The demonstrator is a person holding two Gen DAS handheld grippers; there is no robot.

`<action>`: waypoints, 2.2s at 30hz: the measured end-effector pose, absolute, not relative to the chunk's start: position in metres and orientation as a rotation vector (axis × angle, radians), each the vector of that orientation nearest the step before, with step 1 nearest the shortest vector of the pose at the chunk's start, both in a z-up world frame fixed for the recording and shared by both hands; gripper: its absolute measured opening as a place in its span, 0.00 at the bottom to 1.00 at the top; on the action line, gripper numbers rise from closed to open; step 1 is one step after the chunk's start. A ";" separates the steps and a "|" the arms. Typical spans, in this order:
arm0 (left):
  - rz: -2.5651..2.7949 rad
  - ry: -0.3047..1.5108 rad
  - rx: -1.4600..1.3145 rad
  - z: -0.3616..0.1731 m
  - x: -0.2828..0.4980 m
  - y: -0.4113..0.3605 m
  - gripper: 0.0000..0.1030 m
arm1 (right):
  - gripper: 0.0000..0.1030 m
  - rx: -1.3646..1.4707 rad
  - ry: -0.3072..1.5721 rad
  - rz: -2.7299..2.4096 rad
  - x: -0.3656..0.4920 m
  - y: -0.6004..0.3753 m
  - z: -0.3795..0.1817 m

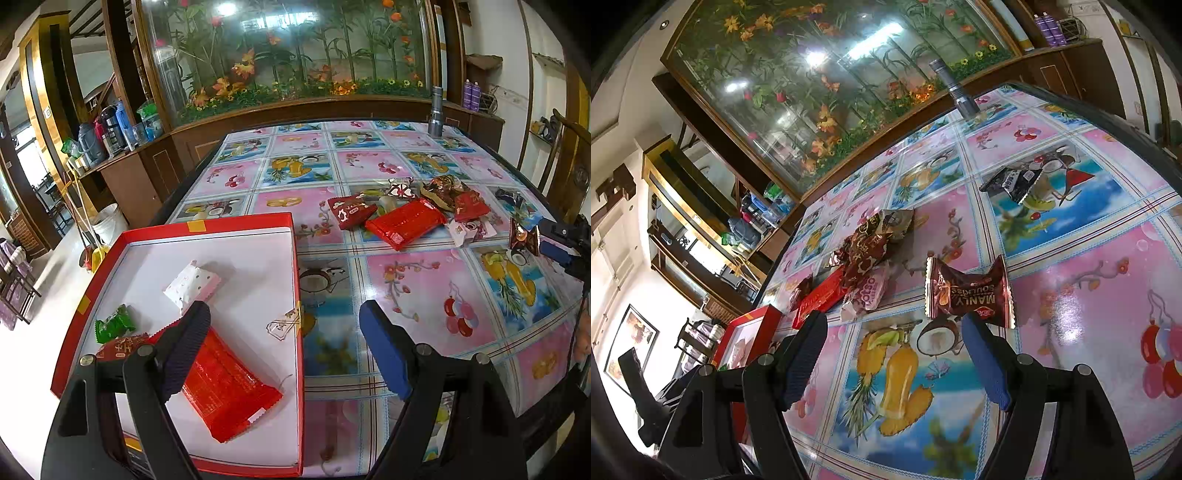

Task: Organize snacks
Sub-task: 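Grasp a red wafer pack with the left tool while the right tool grasps a brown chocolate wrapper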

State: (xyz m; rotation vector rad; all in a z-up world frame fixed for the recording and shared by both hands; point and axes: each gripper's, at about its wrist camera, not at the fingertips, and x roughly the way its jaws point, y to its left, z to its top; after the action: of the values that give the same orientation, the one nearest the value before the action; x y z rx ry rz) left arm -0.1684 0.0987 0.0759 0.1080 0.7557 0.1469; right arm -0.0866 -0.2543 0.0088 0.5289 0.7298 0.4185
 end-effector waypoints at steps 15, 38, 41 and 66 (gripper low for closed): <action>0.150 0.758 0.106 0.075 -0.167 0.101 0.81 | 0.76 0.529 0.732 0.418 -0.086 -0.254 0.009; -0.230 0.871 0.348 0.059 -0.041 0.018 0.81 | 0.77 0.345 0.847 0.324 -0.035 -0.254 0.008; -0.325 0.876 0.382 0.061 -0.028 0.008 0.80 | 0.77 0.294 0.864 0.318 -0.032 -0.246 0.004; -0.563 1.008 0.459 0.021 0.029 -0.024 0.64 | 0.34 0.360 0.862 0.300 -0.024 -0.261 -0.005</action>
State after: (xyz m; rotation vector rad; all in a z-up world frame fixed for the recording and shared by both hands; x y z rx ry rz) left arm 0.0289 -0.0240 0.0208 0.4588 1.0081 -0.5633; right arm -0.0242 -0.2609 -0.0050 0.3596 0.8618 0.2996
